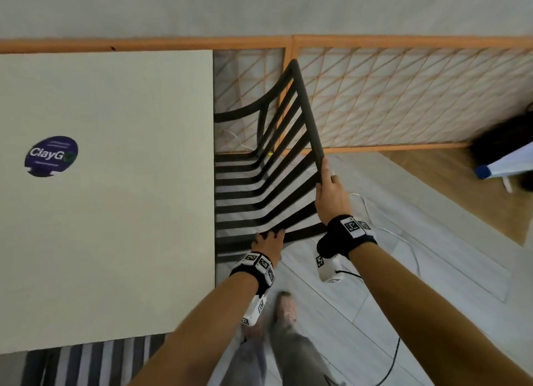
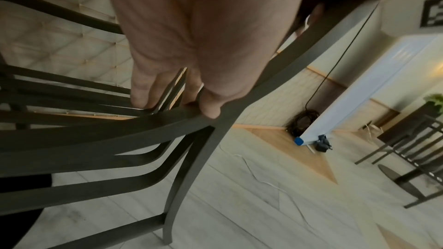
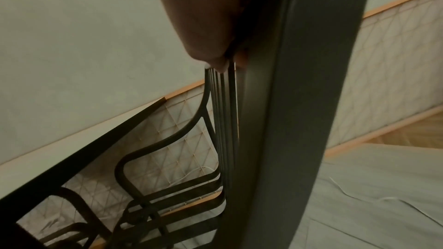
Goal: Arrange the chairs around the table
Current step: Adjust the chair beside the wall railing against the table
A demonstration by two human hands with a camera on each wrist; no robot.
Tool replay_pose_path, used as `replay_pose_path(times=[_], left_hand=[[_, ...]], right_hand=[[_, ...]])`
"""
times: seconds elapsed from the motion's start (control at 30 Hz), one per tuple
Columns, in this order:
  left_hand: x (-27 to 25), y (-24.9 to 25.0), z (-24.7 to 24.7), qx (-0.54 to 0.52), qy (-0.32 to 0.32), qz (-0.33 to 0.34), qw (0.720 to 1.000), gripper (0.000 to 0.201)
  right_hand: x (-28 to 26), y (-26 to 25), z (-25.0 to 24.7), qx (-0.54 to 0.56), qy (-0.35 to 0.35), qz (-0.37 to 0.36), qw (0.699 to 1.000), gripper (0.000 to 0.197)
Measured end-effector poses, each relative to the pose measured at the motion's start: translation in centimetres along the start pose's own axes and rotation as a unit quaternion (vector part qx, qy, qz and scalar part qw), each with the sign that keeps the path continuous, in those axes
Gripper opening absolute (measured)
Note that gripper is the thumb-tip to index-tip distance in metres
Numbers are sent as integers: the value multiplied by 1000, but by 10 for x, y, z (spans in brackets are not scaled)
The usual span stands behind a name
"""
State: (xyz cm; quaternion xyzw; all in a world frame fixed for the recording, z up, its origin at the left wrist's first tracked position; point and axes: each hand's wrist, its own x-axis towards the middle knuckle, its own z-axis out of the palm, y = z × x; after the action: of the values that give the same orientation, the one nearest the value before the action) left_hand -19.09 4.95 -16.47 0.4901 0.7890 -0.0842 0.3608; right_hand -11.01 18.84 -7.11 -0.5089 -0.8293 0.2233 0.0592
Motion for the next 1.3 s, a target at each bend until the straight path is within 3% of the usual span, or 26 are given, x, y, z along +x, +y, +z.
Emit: replay_pose_path(times=[0.27,0.37,0.63,0.87,1.3], left_hand=[[43,4,-5,-69,7,-26,997,66],[40,9,6,-81,18,-34,996,53],[27,-3,23,-110,10,0,994,47],[-9,-14,23,-98,40,10,994,67],[-120,-35,40,-138,127,10,982,56]], right_hand=[[53,15,-5,-36,12,-38,999,78],[36,20,-5,-25,12,-30,999,82],[9,26,-3,-16,21,-2,1000,78],[-15,29,-11,9,-1,14,1000,78],[-101,16,-47,-12,-50,20,998,62]])
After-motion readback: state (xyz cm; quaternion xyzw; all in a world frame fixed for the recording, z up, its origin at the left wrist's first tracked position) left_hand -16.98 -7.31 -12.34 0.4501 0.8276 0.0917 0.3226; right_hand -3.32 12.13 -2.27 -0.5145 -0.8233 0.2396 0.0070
